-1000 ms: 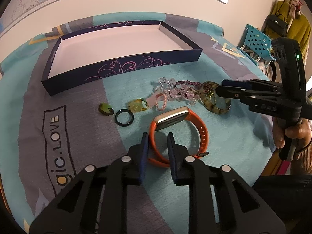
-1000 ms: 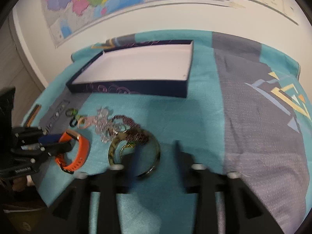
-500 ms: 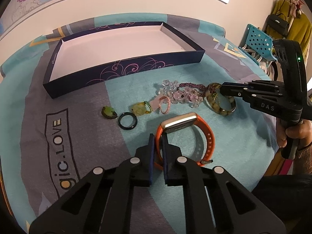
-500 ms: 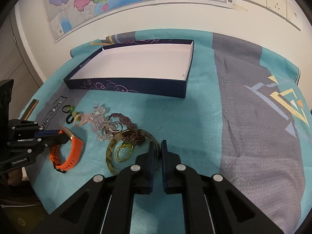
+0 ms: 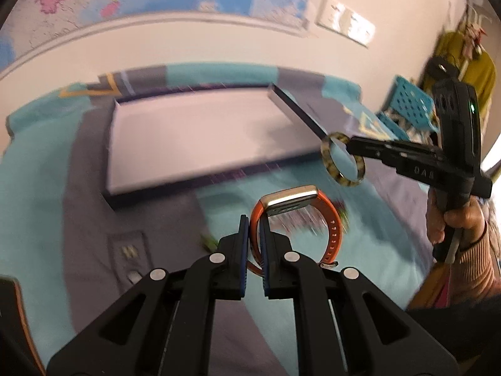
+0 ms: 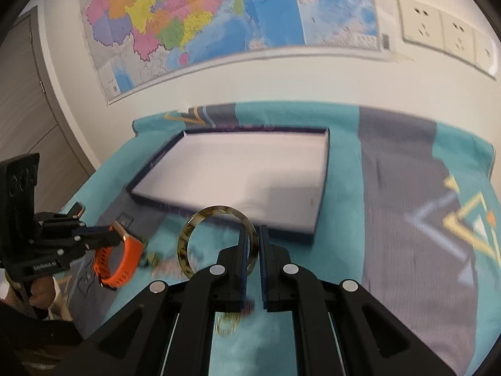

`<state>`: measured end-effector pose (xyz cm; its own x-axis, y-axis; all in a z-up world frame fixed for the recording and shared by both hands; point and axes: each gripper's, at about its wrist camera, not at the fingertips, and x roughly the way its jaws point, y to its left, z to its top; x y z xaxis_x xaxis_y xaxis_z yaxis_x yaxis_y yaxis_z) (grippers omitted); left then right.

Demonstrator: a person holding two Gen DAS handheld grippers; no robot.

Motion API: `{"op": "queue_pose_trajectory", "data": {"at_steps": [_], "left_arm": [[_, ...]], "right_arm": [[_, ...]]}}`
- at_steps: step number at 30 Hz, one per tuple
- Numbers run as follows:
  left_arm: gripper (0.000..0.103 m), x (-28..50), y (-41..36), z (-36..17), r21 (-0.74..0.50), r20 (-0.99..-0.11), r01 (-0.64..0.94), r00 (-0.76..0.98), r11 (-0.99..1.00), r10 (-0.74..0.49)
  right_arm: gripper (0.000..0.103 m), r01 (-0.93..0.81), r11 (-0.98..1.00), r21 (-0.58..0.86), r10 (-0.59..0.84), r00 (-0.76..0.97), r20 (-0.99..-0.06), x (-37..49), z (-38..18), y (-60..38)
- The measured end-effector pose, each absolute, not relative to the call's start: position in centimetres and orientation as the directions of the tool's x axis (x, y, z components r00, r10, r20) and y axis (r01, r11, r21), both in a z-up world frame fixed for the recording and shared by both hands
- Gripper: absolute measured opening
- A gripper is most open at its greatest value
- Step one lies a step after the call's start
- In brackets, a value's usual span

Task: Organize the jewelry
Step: 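Carry the watch band with the left tool into the box while the right tool places the bangle beside it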

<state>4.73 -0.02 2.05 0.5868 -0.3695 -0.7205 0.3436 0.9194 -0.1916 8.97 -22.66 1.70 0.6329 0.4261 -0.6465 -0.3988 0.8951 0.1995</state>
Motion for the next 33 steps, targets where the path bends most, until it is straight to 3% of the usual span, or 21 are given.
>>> {"op": "queue_pose_trajectory", "data": {"at_steps": [15,33], "left_arm": [[0.007,18.9,2.2,2.2,-0.168,-0.740,0.181,0.626,0.969,-0.246],[0.008,27.9,2.1,-1.9,-0.148,-0.841,0.099,0.511,0.984,-0.178]], "right_arm": [[0.006,-0.312,0.924,0.222,0.371,0.589,-0.718,23.7,-0.1,-18.6],[0.006,-0.231,0.957,0.177,0.276,0.522,-0.807,29.8,-2.1,-16.1]]}}
